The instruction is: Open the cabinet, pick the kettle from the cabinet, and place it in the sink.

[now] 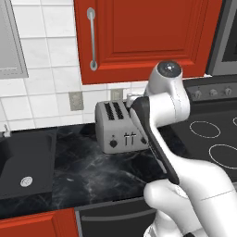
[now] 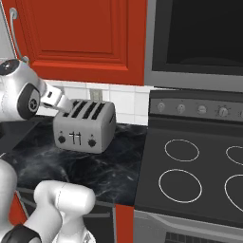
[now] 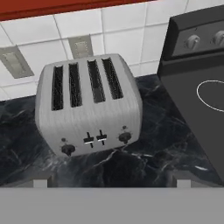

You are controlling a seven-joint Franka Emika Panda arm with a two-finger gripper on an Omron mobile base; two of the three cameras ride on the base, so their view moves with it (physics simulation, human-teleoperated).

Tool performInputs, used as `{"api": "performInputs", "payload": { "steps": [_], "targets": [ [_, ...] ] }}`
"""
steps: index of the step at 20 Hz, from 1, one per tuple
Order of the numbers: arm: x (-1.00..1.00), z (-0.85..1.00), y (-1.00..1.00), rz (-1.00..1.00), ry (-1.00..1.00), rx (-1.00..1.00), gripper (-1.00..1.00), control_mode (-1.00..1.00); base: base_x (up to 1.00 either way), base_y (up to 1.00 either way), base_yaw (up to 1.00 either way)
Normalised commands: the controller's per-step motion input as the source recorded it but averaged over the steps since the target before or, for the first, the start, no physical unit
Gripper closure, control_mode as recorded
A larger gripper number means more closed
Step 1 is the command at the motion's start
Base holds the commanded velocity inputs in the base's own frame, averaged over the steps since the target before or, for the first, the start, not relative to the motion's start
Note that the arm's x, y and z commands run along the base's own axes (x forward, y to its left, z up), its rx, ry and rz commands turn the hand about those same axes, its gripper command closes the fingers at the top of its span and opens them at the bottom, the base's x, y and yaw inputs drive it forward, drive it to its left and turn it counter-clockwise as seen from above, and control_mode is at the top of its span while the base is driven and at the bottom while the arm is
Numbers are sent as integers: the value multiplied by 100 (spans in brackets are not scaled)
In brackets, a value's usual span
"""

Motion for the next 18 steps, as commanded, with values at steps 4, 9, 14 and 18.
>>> {"api": "performInputs", "payload": {
  "steps": [4, 9, 14, 18],
  "targets": [
    [-13, 27, 41, 0, -6, -3, -100, -100, 0, 0, 0],
    [-3, 31, 43, 0, 0, -4, -100, -100, 0, 0, 0],
    [-6, 30, 43, 1, -3, -7, -100, -100, 0, 0, 0],
    [-12, 23, 43, 6, -12, -9, -100, -100, 0, 0, 0]
  ]
}}
